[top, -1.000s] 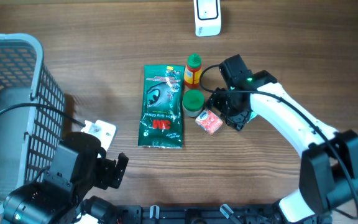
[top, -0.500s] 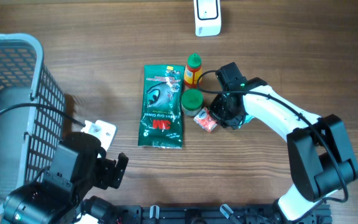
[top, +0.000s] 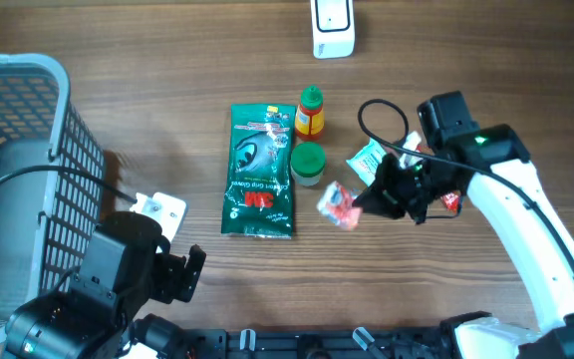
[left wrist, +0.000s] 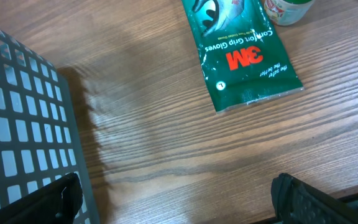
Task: Scan the item barcode
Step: 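Lift box with right gripper and hold it at the white scanner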
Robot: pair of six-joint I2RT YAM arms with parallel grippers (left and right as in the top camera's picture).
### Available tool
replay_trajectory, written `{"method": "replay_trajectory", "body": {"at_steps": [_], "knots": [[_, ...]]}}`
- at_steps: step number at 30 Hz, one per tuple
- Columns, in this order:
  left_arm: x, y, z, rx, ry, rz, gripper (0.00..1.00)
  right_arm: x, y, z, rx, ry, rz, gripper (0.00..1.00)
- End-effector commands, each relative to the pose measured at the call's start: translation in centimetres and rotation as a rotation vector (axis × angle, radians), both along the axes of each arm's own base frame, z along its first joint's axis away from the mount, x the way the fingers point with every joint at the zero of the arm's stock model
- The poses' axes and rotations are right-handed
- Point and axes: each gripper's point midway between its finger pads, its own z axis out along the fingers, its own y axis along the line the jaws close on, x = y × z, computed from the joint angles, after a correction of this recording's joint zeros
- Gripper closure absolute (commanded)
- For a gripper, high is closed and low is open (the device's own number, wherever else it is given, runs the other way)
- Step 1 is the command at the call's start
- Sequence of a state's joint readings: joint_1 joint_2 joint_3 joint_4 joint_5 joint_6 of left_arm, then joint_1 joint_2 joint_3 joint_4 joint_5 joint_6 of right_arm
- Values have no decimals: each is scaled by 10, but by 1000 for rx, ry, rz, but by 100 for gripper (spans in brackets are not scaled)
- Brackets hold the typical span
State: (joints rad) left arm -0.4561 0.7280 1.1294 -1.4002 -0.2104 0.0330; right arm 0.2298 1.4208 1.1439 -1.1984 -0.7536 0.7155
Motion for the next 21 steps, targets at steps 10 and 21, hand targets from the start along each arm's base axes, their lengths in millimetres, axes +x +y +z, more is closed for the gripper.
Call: {"method": "replay_trajectory", "body": {"at_steps": [10, 21], "knots": [[-1, -1, -1, -4, 4, -9, 0, -53, 16, 41, 209, 214, 64, 96], [-1, -1, -1, -4, 4, -9, 0, -61, 14, 42, 199, 266, 57, 96]]}}
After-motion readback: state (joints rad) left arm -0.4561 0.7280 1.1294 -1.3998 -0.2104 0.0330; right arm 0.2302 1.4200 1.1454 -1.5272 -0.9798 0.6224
